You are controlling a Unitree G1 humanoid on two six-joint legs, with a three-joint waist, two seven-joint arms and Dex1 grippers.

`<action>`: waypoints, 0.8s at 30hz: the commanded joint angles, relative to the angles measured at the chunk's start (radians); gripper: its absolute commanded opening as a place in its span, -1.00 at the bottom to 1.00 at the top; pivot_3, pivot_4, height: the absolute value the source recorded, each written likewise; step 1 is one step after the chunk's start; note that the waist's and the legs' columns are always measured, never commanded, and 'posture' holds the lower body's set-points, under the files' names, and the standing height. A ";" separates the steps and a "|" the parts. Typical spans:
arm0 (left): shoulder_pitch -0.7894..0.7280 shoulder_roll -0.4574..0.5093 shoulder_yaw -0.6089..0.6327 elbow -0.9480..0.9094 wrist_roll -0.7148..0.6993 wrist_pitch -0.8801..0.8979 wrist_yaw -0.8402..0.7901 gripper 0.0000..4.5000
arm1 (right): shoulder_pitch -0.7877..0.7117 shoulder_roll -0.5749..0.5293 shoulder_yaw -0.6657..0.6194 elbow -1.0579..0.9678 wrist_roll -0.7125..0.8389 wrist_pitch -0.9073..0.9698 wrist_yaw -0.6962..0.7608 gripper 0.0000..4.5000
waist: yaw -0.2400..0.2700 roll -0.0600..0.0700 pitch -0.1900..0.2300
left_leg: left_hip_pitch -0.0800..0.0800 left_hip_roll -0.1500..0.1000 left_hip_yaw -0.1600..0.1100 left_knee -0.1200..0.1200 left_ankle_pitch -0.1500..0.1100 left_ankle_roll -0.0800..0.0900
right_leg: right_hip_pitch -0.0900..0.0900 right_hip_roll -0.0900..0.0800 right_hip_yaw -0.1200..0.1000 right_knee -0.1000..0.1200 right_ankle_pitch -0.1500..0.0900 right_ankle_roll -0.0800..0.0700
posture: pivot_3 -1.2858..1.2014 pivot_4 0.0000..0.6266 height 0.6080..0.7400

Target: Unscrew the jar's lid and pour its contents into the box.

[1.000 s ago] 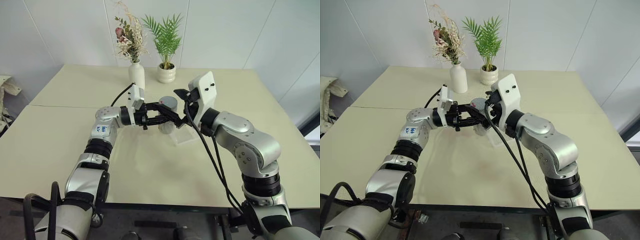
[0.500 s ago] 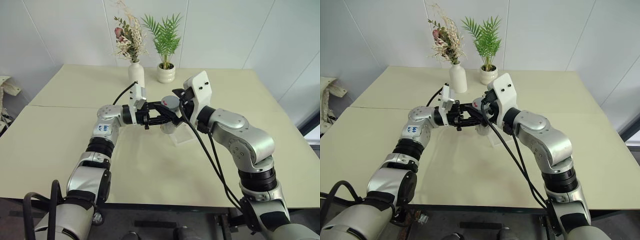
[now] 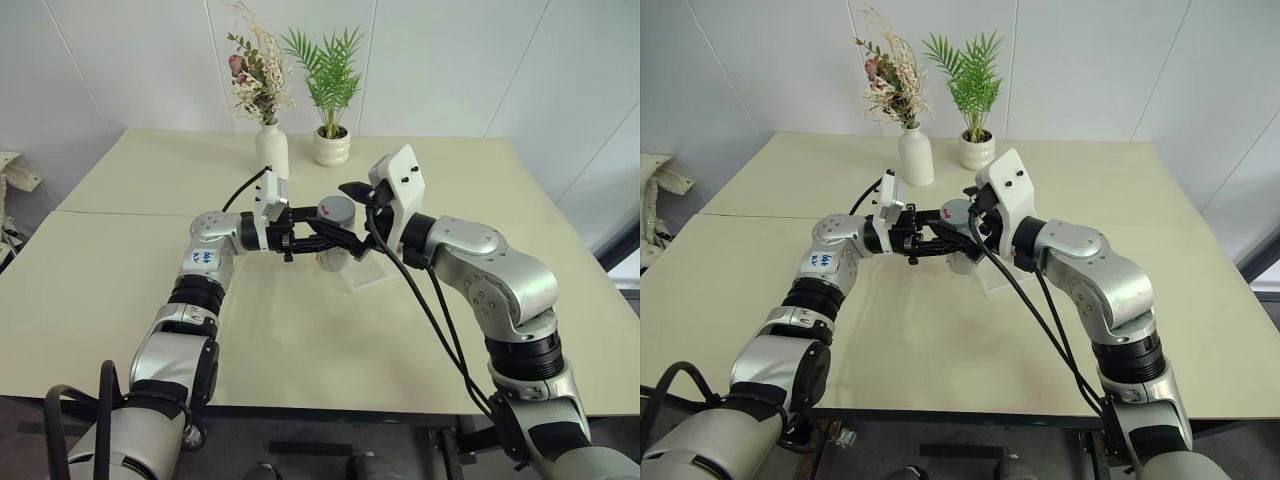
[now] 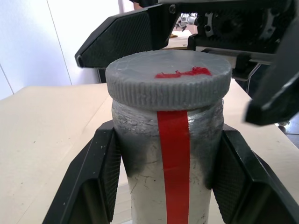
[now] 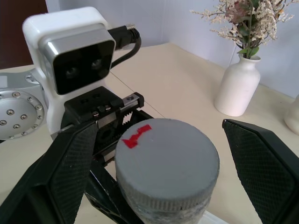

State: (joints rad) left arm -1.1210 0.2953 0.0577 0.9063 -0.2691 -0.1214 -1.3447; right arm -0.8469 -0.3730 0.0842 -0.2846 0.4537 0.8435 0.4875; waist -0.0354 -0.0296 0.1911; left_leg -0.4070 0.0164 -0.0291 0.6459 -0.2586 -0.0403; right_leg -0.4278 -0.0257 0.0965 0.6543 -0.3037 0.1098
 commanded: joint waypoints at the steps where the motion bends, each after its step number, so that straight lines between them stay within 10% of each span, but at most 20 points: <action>1: -0.020 0.008 0.008 -0.028 -0.008 -0.014 -0.001 0.00 | -0.034 -0.001 -0.005 -0.004 -0.017 -0.036 0.005 1.00 | 0.000 0.000 0.000 | 0.000 0.000 0.000 0.000 0.000 0.000 | 0.000 0.000 0.000 0.000 0.000 0.000 | 0.03 -0.52 1.00; 24: -0.041 -0.014 0.013 -0.014 -0.006 -0.008 0.109 0.00 | -0.064 0.079 -0.006 -0.007 -0.092 0.030 -0.117 1.00 | 0.000 0.000 0.000 | 0.000 0.000 0.000 -0.001 0.000 0.000 | 0.000 0.000 0.000 0.000 0.000 0.000 | 0.03 -0.52 1.00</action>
State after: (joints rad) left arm -1.1216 0.2822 0.0594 0.9086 -0.2681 -0.1214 -1.2369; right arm -0.8814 -0.2986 0.0859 -0.2629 0.3702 0.8805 0.3787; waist -0.0351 -0.0296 0.1911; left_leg -0.4071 0.0164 -0.0292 0.6453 -0.2586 -0.0404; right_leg -0.4281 -0.0260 0.0965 0.6542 -0.3037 0.1097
